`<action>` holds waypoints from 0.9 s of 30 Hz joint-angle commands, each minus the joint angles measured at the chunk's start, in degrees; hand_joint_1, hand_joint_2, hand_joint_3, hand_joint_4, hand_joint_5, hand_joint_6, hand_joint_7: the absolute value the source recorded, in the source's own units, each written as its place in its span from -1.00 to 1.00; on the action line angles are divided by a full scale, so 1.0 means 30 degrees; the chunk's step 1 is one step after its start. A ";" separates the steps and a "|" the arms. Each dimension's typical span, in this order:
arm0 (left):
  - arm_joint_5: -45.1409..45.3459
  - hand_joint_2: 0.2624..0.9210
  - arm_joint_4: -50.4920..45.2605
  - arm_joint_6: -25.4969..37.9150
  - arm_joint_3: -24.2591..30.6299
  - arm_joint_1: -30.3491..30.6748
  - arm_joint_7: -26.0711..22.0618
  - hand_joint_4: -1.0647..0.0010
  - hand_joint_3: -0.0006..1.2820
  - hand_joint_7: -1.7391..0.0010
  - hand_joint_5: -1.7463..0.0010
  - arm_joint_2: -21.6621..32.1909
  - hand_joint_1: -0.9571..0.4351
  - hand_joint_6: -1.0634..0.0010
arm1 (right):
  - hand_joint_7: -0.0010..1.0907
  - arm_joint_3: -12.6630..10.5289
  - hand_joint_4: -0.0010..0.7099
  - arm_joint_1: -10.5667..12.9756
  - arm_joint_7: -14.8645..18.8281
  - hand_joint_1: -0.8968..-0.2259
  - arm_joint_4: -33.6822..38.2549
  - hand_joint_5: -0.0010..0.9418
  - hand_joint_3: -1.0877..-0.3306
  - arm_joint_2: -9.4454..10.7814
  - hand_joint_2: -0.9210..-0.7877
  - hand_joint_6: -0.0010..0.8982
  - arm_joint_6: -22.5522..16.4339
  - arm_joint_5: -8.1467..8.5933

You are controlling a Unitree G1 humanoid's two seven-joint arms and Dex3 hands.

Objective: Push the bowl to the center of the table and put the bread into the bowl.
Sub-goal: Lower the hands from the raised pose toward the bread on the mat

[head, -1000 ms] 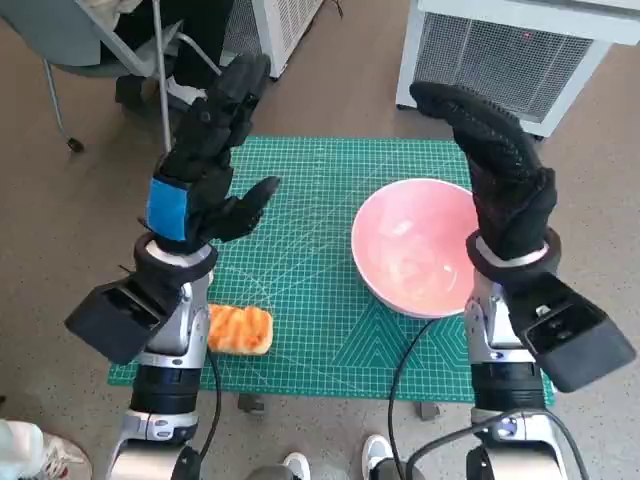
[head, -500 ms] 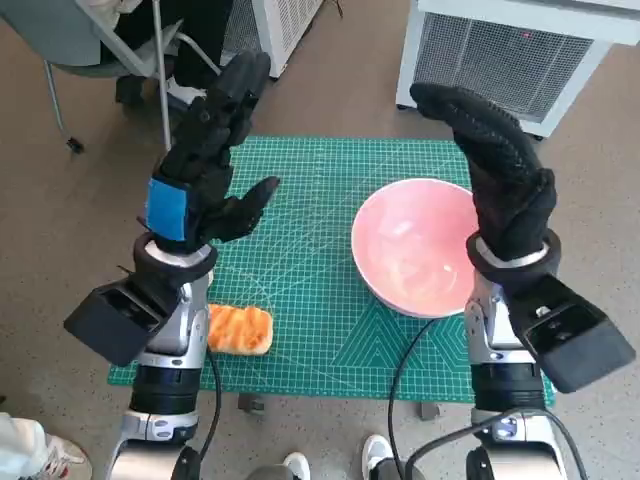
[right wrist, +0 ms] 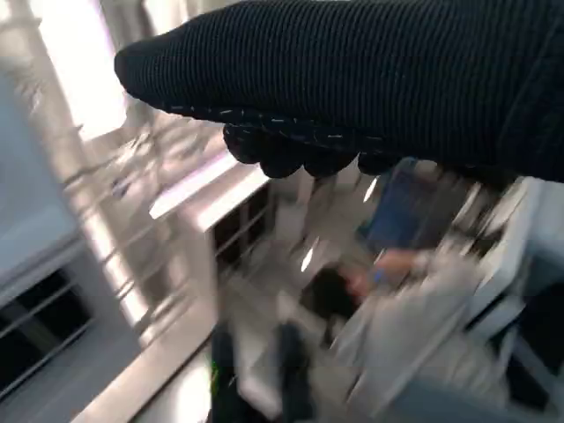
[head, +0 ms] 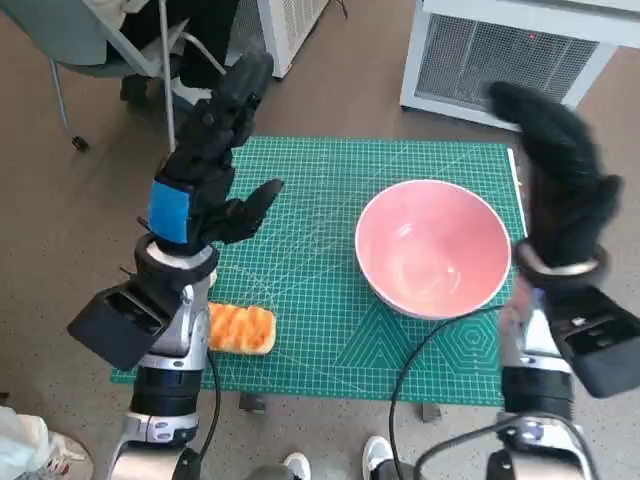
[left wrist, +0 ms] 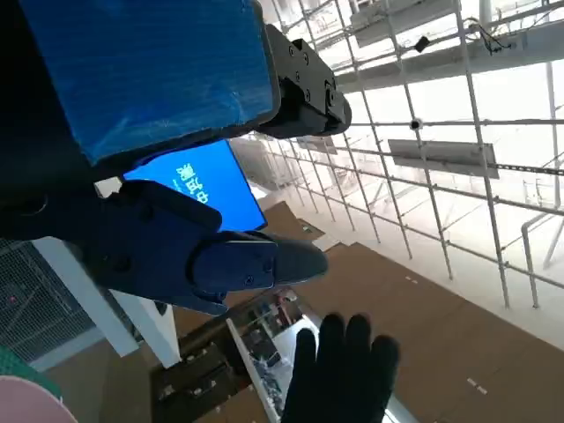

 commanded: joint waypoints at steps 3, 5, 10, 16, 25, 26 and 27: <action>-0.0095 1.00 -0.0237 -0.0251 0.0046 0.0367 -0.0112 0.45 -0.54 1.00 1.00 0.0070 -0.33 0.26 | -0.05 -0.1234 -0.43 0.1011 -0.2188 0.15 0.3090 -0.84 -0.42 -0.0742 -1.00 -1.00 -0.0320 -0.0968; -0.0108 1.00 -0.0260 -0.0257 0.0066 0.0423 -0.0121 0.45 -0.54 1.00 1.00 0.0099 -0.33 0.27 | -0.06 -0.1359 -0.42 0.1149 -0.2845 0.19 0.3824 -0.83 -0.44 -0.0866 -1.00 -1.00 -0.0243 -0.1237; -0.0234 1.00 -0.0243 -0.0203 0.0141 0.0497 -0.0202 0.45 -0.54 1.00 1.00 0.0162 -0.31 0.27 | -0.08 -0.1485 -0.42 0.1429 -0.4227 0.33 0.5371 -0.83 -0.53 -0.1063 -1.00 -1.00 -0.0002 -0.1836; -0.0246 1.00 -0.0214 -0.0077 0.0161 0.0543 -0.0240 0.46 -0.54 1.00 1.00 0.0134 -0.31 0.27 | -0.15 -0.1207 -0.45 0.1621 -0.5684 0.38 0.6717 -0.84 -0.64 -0.0861 -1.00 -1.00 0.0705 -0.2370; -0.0317 1.00 -0.0662 0.0345 0.0129 0.0751 -0.0214 0.47 -0.54 1.00 1.00 0.0155 -0.31 0.28 | -0.18 -0.1009 -0.48 0.1118 -0.5873 0.43 0.8872 -0.84 -0.74 -0.0089 -1.00 -1.00 0.2096 -0.1720; -0.0320 1.00 -0.0708 0.0392 0.0134 0.0767 -0.0210 0.47 -0.54 1.00 1.00 0.0166 -0.31 0.28 | -0.20 -0.1036 -0.49 0.0992 -0.5748 0.44 0.9143 -0.85 -0.75 -0.0039 -1.00 -1.00 0.2215 -0.1594; -0.0317 1.00 -0.0767 0.0448 0.0142 0.0791 -0.0202 0.47 -0.54 1.00 1.00 0.0178 -0.31 0.28 | -0.22 -0.1077 -0.50 0.0828 -0.5571 0.45 0.9484 -0.85 -0.76 0.0034 -1.00 -1.00 0.2364 -0.1431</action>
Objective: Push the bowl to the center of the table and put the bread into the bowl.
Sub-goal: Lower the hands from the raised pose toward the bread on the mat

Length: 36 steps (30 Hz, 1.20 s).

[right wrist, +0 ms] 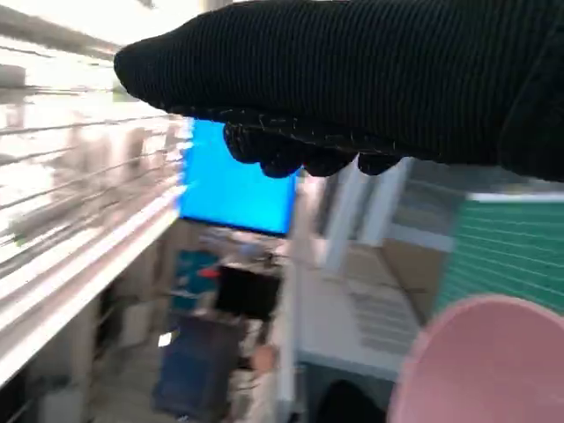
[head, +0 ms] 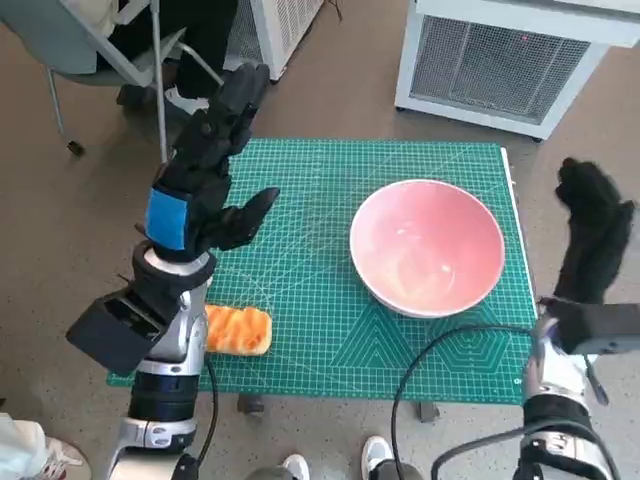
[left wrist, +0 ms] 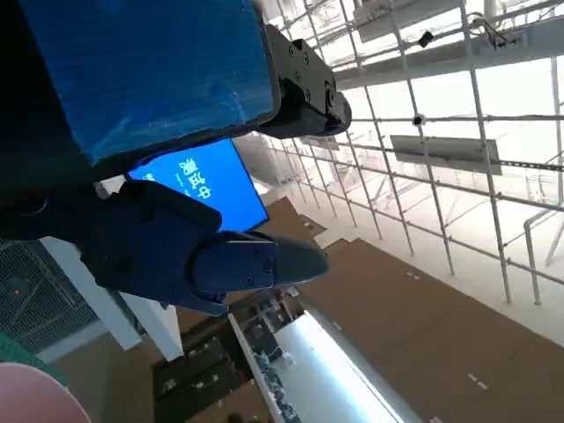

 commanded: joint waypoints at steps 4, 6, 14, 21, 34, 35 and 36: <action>-0.0149 1.00 -0.0738 0.0440 0.0054 0.0377 0.0008 0.48 -0.54 1.00 1.00 0.0132 -0.31 0.28 | -0.13 -0.0435 -0.48 -0.0989 0.1199 0.41 0.2935 -0.84 -0.68 0.0659 -1.00 -1.00 0.1726 0.1164; -0.0132 1.00 -0.0812 0.0508 0.0071 0.0408 0.0019 0.48 -0.54 1.00 1.00 0.0157 -0.31 0.28 | -0.08 -0.0745 -0.47 -0.1399 0.1749 0.35 0.3691 -0.84 -0.60 0.0723 -1.00 -1.00 0.2277 0.1614; -0.0098 1.00 -0.1118 0.0697 0.0145 0.0628 0.0015 0.48 -0.54 1.00 1.00 0.0240 -0.31 0.28 | -0.16 -0.1693 -0.54 -0.2879 0.2992 0.28 0.5377 -0.91 -0.46 0.1403 -1.00 -1.00 0.4538 0.2726; 0.0057 1.00 -0.1439 0.0808 0.0223 0.0888 0.0117 0.48 -0.54 1.00 1.00 0.0359 -0.31 0.28 | -0.21 -0.1901 -0.54 -0.3662 0.3019 0.20 0.5746 -0.94 -0.43 0.2240 -1.00 -0.99 0.5583 0.2683; 0.0251 1.00 -0.2957 0.1616 0.0485 0.1909 0.0510 0.44 -0.53 0.99 0.99 0.0597 -0.33 0.26 | -0.19 -0.1850 -0.51 -0.4879 0.2997 0.20 0.5905 -0.95 -0.44 0.3377 -1.00 -0.98 0.6123 0.2438; 0.0295 1.00 -0.3039 0.1660 0.0501 0.1989 0.0563 0.44 -0.53 0.99 0.99 0.0616 -0.33 0.25 | -0.19 -0.1798 -0.50 -0.4974 0.2892 0.19 0.5925 -0.95 -0.45 0.3427 -1.00 -0.98 0.6157 0.2358; 0.0329 1.00 -0.3130 0.1709 0.0503 0.2056 0.0610 0.44 -0.54 0.99 0.99 0.0627 -0.33 0.24 | -0.19 -0.1766 -0.48 -0.5034 0.2824 0.20 0.5937 -0.94 -0.45 0.3458 -1.00 -0.98 0.6176 0.2304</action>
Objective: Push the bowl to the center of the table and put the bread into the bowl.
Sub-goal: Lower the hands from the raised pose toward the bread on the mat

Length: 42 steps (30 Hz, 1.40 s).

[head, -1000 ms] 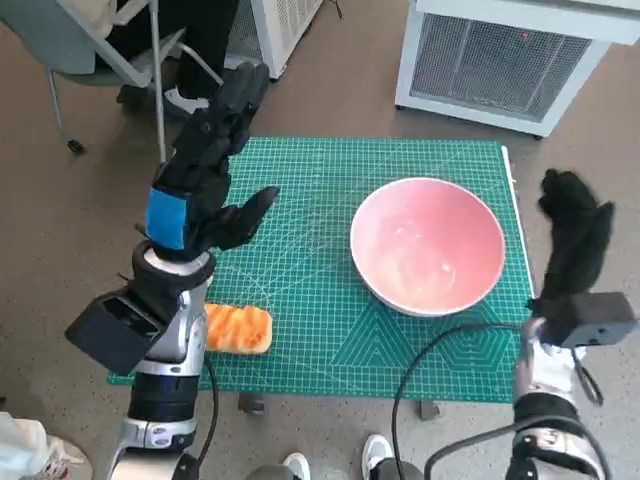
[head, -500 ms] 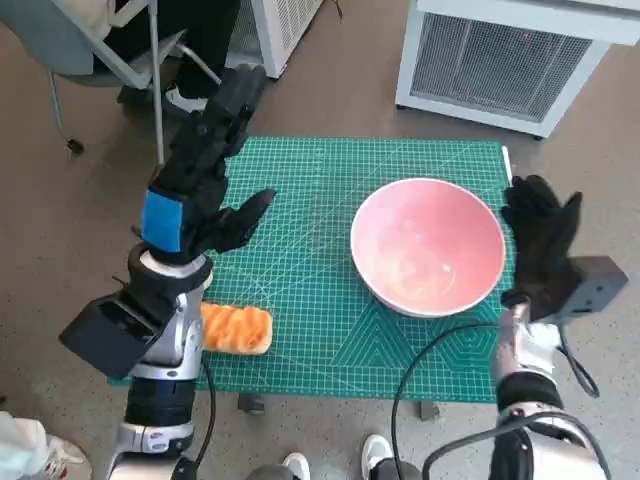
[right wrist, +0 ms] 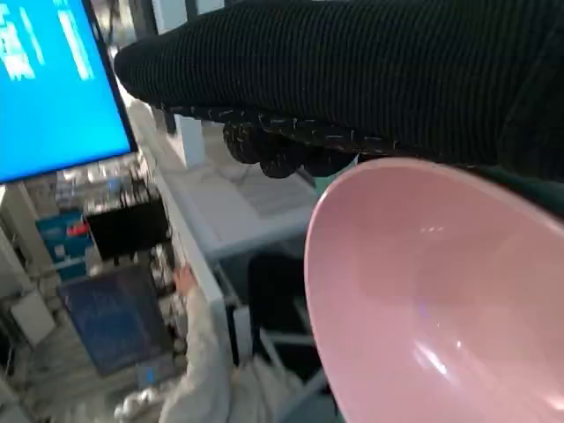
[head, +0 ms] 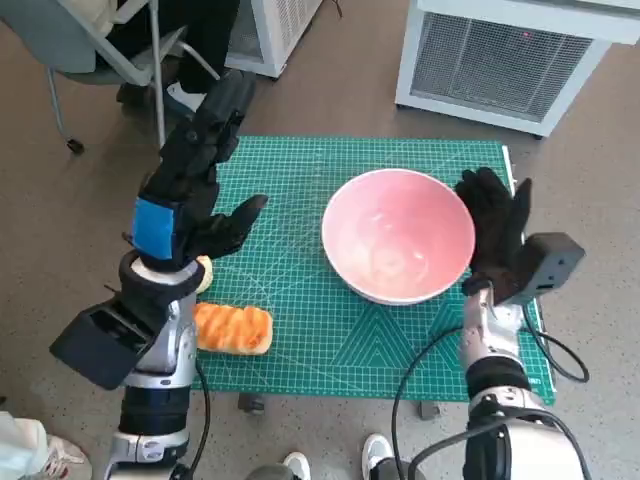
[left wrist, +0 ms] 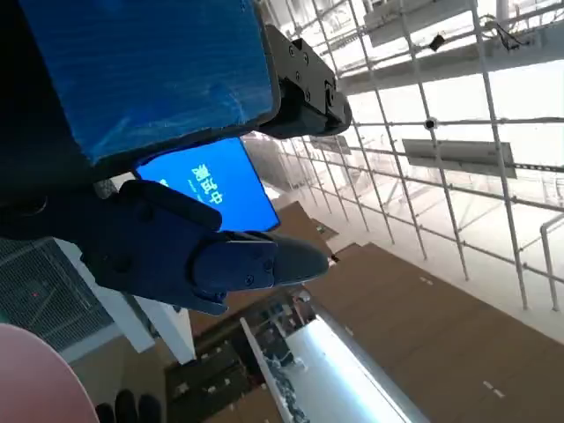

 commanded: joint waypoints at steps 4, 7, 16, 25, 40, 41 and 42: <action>0.0527 1.00 -0.1033 0.0431 0.0172 0.0785 0.0576 0.44 -0.53 0.98 0.99 0.0238 -0.35 0.23 | -0.22 0.0115 -0.44 -0.0526 -0.0520 0.23 0.0414 -0.94 -0.50 0.0607 -1.00 -0.99 0.0553 -0.0315; 0.0751 1.00 -0.1348 0.0580 0.0178 0.0997 0.0786 0.44 -0.53 0.98 0.99 0.0293 -0.36 0.23 | -0.25 0.0123 -0.44 -0.0727 -0.0600 0.25 0.0507 -0.95 -0.51 0.0771 -1.00 -0.99 0.0781 -0.0359; 0.1332 1.00 -0.2102 0.0733 0.0229 0.1628 0.1283 0.46 -0.52 0.99 1.00 0.0481 -0.39 0.23 | -0.38 -0.0314 -0.44 -0.1409 -0.0710 0.18 0.0667 -0.99 -0.45 0.1248 -1.00 -0.87 0.1732 0.0016; 0.1271 1.00 -0.2762 0.0793 0.0602 0.2445 0.1222 0.47 -0.52 0.99 1.00 0.1024 -0.38 0.26 | -0.40 0.0091 -0.52 -0.1699 -0.0626 0.22 0.0478 -1.00 -0.47 0.0951 -1.00 -0.84 0.1333 -0.0553; 0.1402 1.00 -0.4821 0.2406 0.2477 0.5413 -0.3205 0.52 -0.49 1.00 1.00 0.7717 -0.41 0.37 | 0.00 0.1547 -0.36 -0.2087 0.1542 0.07 -0.2772 -0.95 -0.42 -0.0183 -1.00 -0.99 -0.4352 -0.1215; 0.1510 1.00 -0.5127 0.2781 0.2575 0.5685 -0.3652 0.52 -0.49 1.00 1.00 0.8339 -0.42 0.37 | 0.03 0.1772 -0.34 -0.2024 0.1858 0.05 -0.3231 -0.94 -0.42 -0.0281 -1.00 -1.00 -0.4853 -0.1263; 0.1568 1.00 -0.5371 0.3081 0.2633 0.5879 -0.3950 0.52 -0.48 1.00 1.00 0.8776 -0.43 0.38 | 0.06 0.1940 -0.31 -0.1970 0.2087 0.03 -0.3551 -0.93 -0.41 -0.0355 -1.00 -1.00 -0.5194 -0.1264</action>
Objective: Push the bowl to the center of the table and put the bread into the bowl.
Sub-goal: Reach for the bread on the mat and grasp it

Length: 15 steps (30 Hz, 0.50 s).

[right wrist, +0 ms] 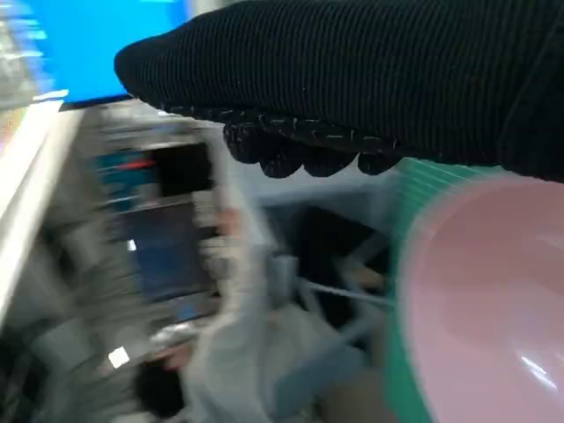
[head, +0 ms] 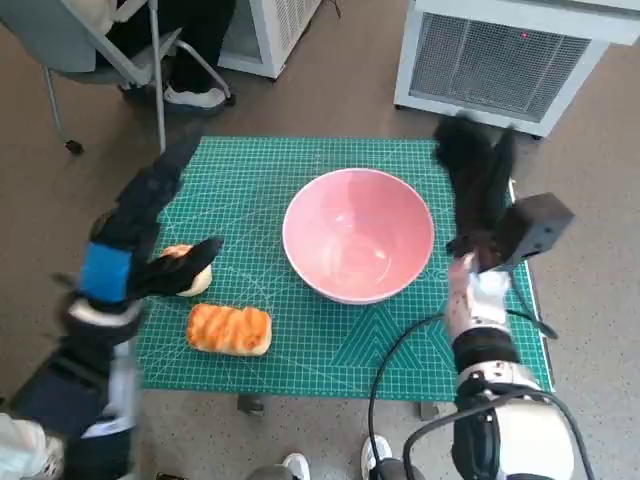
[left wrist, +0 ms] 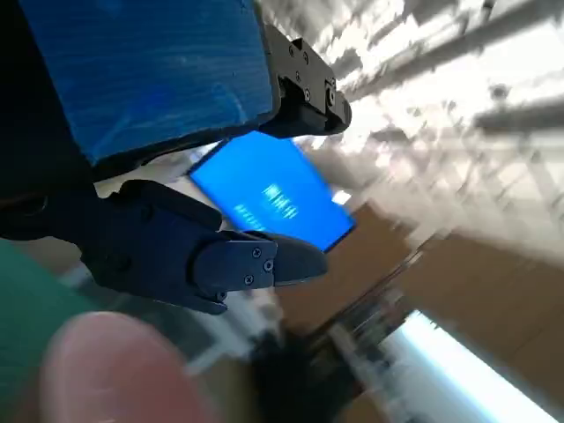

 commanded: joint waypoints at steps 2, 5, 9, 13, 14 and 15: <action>0.0663 1.00 -0.2215 0.2355 0.0669 0.1518 -0.2546 0.51 -0.49 0.99 1.00 0.3666 -0.44 0.36 | 0.09 0.1203 -0.28 0.0345 0.2355 0.01 -0.2679 -0.93 -0.41 -0.0511 -1.00 -1.00 -0.2448 0.0005; 0.0768 1.00 -0.3258 0.3785 0.0750 0.2059 -0.3421 0.48 -0.54 0.98 0.99 0.4803 -0.45 0.31 | 0.12 0.1630 -0.25 0.0674 0.3671 0.02 -0.4111 -0.91 -0.40 -0.0735 -1.00 -1.00 -0.3017 0.0562; 0.1156 1.00 -0.4905 0.6145 0.0668 0.2862 -0.4345 0.45 -0.65 0.97 0.99 0.6048 -0.42 0.27 | 0.14 0.2139 -0.22 0.1185 0.5382 0.02 -0.6287 -0.90 -0.38 -0.0981 -1.00 -1.00 -0.3272 0.1513; 0.2098 1.00 -0.6103 0.7741 0.0128 0.3449 -0.4644 0.44 -0.76 0.96 0.99 0.6518 -0.40 0.26 | 0.15 0.2544 -0.21 0.1768 0.6407 0.02 -0.8261 -0.90 -0.35 -0.1074 -1.00 -1.00 -0.2994 0.2390; 0.2393 1.00 -0.6330 0.8098 -0.0070 0.3572 -0.4652 0.43 -0.78 0.96 0.99 0.6538 -0.39 0.26 | 0.15 0.2617 -0.22 0.1917 0.6555 0.02 -0.8718 -0.90 -0.33 -0.1055 -1.00 -1.00 -0.2838 0.2606; 0.2606 1.00 -0.6517 0.8405 -0.0212 0.3644 -0.4655 0.43 -0.81 0.96 0.99 0.6544 -0.38 0.25 | 0.16 0.2675 -0.22 0.2039 0.6663 0.01 -0.9071 -0.90 -0.31 -0.1050 -1.00 -1.00 -0.2685 0.2777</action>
